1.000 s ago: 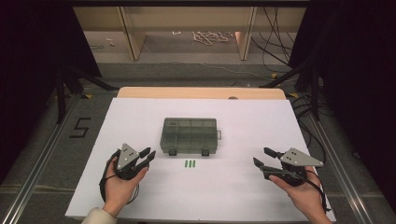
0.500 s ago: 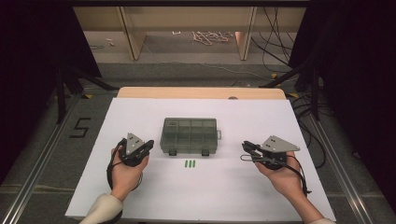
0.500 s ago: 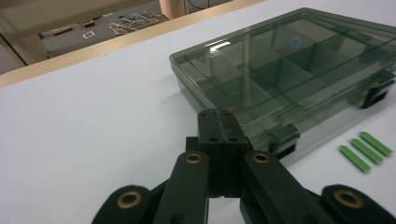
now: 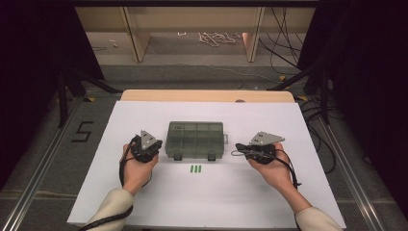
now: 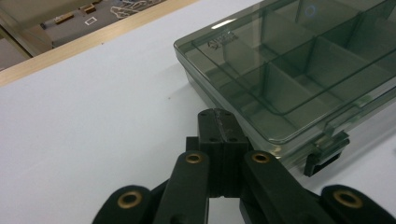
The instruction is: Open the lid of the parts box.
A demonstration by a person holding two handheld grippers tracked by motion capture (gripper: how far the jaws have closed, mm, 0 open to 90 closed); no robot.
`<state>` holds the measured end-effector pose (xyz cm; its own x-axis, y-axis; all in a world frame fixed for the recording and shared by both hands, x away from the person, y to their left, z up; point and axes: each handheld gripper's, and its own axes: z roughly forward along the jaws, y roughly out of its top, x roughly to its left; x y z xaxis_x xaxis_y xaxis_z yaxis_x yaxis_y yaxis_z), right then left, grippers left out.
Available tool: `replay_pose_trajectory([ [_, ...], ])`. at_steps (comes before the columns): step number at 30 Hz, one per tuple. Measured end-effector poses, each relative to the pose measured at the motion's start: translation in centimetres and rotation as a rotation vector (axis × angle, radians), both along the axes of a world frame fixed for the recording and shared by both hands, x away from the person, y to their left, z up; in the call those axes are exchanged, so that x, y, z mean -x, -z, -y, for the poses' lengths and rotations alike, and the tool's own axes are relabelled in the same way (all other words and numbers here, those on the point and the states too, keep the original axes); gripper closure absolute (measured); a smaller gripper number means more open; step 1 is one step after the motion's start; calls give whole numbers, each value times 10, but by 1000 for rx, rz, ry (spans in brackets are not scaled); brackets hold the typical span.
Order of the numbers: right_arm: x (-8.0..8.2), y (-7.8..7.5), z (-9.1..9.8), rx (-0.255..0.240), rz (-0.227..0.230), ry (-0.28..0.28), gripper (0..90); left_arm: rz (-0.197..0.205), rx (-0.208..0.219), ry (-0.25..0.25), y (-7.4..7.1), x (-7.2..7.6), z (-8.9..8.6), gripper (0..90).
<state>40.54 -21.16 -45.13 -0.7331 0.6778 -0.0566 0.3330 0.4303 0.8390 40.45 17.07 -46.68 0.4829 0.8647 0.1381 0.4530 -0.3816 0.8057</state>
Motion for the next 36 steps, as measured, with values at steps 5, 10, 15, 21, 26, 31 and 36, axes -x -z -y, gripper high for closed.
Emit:
replay_pose_trajectory([
  [5,-12,9,-13,24,-32,-18,900,-26,-40,29,4,-1,-1,898],
  [10,-17,16,-20,39,-52,-22,900,-46,-67,51,7,-1,0,898],
  [15,-20,19,-25,47,-60,-20,900,-62,-81,69,11,-1,2,898],
  [21,-18,24,-30,66,-62,-38,900,-68,-98,83,13,0,5,899],
  [26,-17,26,-33,75,-68,-42,900,-70,-104,92,14,0,6,898],
  [31,-17,27,-35,78,-59,-47,900,-72,-96,93,14,0,7,898],
  [36,-17,25,-36,75,-67,-53,900,-78,-70,89,12,0,5,899],
])
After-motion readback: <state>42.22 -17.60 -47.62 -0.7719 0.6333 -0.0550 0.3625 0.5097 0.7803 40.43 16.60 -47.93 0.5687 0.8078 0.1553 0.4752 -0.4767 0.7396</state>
